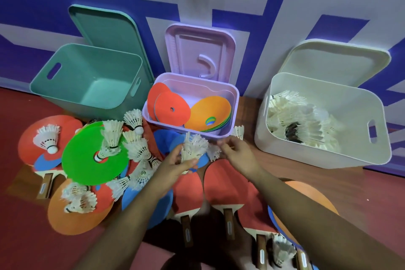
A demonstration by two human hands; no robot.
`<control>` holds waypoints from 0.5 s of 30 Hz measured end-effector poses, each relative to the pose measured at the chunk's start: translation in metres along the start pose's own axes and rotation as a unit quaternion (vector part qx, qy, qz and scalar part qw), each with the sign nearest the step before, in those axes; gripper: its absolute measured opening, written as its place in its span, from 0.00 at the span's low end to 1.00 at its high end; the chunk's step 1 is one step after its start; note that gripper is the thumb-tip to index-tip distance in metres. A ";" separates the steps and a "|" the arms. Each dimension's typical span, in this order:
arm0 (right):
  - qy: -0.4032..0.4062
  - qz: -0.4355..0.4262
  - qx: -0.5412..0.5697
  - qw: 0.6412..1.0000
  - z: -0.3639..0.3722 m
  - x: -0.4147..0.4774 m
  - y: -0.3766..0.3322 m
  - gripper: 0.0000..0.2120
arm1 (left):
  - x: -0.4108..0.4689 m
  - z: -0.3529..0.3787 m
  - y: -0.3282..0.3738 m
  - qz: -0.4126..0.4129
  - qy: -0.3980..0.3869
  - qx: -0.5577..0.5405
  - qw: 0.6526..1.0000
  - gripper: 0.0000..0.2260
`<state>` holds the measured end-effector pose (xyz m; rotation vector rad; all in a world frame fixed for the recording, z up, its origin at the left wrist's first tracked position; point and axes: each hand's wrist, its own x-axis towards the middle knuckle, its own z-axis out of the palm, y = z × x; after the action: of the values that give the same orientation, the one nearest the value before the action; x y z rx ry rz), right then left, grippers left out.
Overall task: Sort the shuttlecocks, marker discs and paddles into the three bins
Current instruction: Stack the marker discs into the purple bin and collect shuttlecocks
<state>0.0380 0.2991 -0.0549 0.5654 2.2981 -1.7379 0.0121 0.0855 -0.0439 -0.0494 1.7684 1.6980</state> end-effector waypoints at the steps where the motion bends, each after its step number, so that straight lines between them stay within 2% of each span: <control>1: 0.002 0.010 -0.096 0.995 0.006 0.009 0.012 0.13 | -0.001 -0.001 -0.002 -0.004 0.007 -0.009 1.000 0.17; 3: -0.010 0.027 -0.234 0.972 0.022 0.024 0.032 0.21 | -0.002 -0.003 -0.005 -0.007 0.020 -0.016 1.000 0.16; 5: -0.022 0.045 -0.314 0.948 0.037 0.035 0.043 0.32 | -0.002 -0.006 -0.010 -0.013 0.029 -0.018 0.999 0.19; 8: 0.006 0.060 -0.366 0.929 0.058 0.052 0.060 0.32 | -0.001 -0.013 -0.020 -0.022 0.018 -0.009 1.000 0.25; 11: 0.068 0.054 -0.360 0.929 0.067 0.061 0.070 0.32 | 0.001 -0.017 -0.026 -0.029 0.016 0.000 0.999 0.28; 15: 0.090 0.026 -0.256 0.962 0.061 0.052 0.061 0.30 | 0.001 -0.018 -0.028 -0.026 0.022 0.002 0.999 0.27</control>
<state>0.0124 0.2640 -0.1462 0.6874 2.6844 -1.0299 0.0165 0.0657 -0.0705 -0.1291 1.7871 1.6681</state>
